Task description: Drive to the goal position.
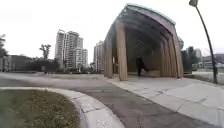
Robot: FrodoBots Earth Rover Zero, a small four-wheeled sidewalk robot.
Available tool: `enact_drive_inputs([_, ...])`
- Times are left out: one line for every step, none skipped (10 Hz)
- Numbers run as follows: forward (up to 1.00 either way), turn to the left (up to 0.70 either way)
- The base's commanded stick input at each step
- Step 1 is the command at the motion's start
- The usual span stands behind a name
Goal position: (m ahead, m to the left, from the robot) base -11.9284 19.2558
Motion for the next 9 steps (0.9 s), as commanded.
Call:
enact_drive_inputs([0.70,0.20])
enact_drive_inputs([0.70,0.35])
enact_drive_inputs([0.70,0.35])
enact_drive_inputs([0.70,0.35])
enact_drive_inputs([0.70,0.07])
enact_drive_inputs([0.70,0.24])
enact_drive_inputs([0.70,0.35])
enact_drive_inputs([0.70,0.35])
enact_drive_inputs([0.70,0.35])
